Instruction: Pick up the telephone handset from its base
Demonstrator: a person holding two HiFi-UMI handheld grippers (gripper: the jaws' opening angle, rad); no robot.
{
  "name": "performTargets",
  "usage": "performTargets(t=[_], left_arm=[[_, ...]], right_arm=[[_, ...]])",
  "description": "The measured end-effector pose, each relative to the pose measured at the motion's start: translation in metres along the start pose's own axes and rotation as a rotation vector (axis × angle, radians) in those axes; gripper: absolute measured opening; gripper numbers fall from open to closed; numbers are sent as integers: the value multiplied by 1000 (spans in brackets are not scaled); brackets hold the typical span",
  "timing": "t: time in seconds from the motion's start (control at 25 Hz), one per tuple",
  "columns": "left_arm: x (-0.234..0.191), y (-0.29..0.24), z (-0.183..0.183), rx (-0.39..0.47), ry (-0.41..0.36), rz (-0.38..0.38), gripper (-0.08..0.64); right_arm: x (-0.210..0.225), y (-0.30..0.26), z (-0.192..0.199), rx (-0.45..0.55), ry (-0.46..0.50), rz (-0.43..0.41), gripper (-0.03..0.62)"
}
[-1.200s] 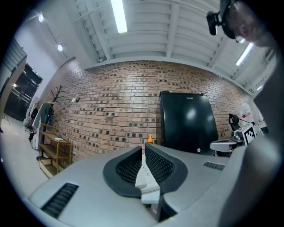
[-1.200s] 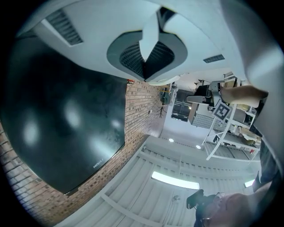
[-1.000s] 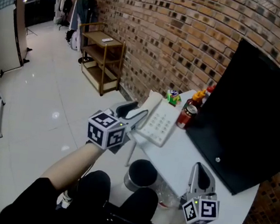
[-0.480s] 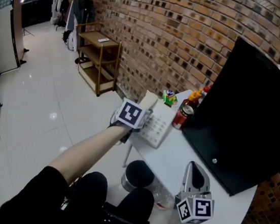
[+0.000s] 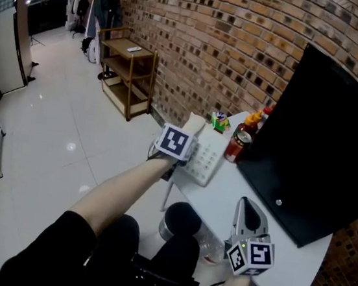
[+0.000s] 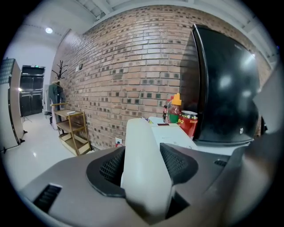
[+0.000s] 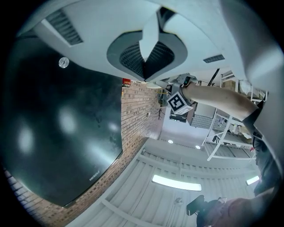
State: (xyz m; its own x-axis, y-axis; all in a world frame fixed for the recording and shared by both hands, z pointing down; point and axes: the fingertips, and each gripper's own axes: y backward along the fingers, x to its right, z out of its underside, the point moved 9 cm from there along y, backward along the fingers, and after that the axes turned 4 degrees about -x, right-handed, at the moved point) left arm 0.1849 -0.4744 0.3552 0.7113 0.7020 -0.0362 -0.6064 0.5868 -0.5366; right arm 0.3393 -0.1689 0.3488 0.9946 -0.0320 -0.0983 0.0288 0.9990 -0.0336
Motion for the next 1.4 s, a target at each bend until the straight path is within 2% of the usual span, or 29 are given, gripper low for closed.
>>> performTargets(t=[0.08, 0.2, 0.36, 0.48, 0.56, 0.8, 1.0, 1.12, 1.24, 1.4], left_arm=[[0, 2, -2, 35, 36, 23, 229], [7, 4, -7, 110, 67, 121, 222], [4, 14, -7, 131, 68, 128, 221], [-5, 27, -11, 196, 79, 132, 221], [-7, 37, -16, 252, 84, 162, 220], [-17, 77, -13, 444, 81, 363, 219], [-26, 117, 2, 612, 88, 550, 219], [-28, 141, 14, 719, 65, 666, 219], [-36, 161, 28, 811, 27, 722, 219], [-48, 177, 42, 854, 6, 791, 219]], right_arm=[[-2, -5, 0, -5, 3, -9, 8], [-4, -7, -1, -15, 5, -8, 8], [-5, -8, -4, -18, 3, -1, 8], [-4, -12, -4, -22, 9, -3, 8], [-3, -15, -5, -24, 16, -5, 8], [-1, -13, -2, -22, 30, -19, 8], [2, -5, -4, -15, 24, -4, 8], [5, 0, -5, 9, 11, -7, 8], [7, 2, -8, 33, -1, -24, 8], [11, 7, -7, 36, -17, -13, 8]])
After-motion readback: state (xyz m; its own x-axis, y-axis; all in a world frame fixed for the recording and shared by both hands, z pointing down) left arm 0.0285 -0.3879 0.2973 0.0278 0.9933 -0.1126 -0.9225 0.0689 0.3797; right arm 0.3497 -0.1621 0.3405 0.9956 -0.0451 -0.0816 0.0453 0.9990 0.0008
